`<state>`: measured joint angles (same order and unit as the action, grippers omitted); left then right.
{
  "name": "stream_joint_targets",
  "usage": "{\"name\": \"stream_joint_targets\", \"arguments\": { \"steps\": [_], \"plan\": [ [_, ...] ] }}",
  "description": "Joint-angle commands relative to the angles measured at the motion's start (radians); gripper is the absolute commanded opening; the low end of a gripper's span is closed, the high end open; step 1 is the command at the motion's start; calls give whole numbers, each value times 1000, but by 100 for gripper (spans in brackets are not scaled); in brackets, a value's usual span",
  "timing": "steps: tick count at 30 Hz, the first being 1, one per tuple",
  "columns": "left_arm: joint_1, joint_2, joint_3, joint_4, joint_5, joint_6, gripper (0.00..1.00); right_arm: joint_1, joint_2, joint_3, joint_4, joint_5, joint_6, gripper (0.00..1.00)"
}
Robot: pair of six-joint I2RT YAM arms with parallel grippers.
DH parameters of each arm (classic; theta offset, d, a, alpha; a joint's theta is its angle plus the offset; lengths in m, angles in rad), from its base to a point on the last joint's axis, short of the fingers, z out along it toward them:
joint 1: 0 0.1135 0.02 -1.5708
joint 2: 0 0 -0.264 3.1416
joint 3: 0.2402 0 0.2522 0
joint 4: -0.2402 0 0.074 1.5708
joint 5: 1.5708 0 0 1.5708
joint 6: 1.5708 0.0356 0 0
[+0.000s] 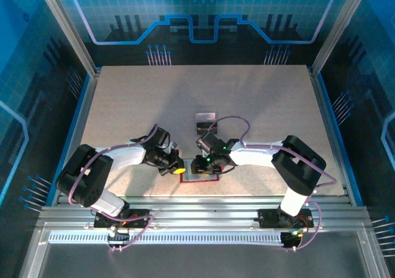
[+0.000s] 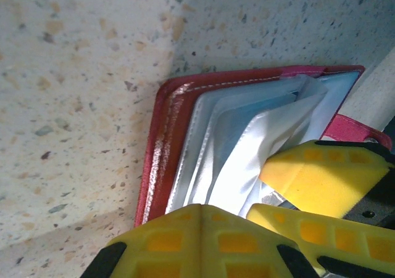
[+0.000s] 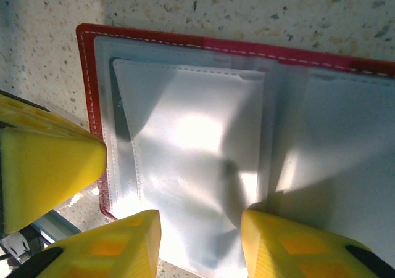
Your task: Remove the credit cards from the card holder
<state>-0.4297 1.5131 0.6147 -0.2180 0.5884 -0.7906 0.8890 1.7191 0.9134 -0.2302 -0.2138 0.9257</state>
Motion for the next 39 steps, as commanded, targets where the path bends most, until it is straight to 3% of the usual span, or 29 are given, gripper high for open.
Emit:
{"name": "stream_joint_targets", "arguments": {
  "steps": [1, 23, 28, 39],
  "plan": [
    [-9, -19, 16, 6, 15, -35, 0, -5, -11, -28, -14, 1, 22, 42],
    [-35, -13, 9, 35, -8, -79, 1, -33, -26, -139, 105, -39, 71, 42],
    [-34, -15, 2, 49, -9, -95, 21, -38, -27, -153, 128, -50, 79, 42],
    [-43, -4, 2, 86, 6, -116, 21, -46, -34, -183, 165, -62, 92, 41]
  ]
}}
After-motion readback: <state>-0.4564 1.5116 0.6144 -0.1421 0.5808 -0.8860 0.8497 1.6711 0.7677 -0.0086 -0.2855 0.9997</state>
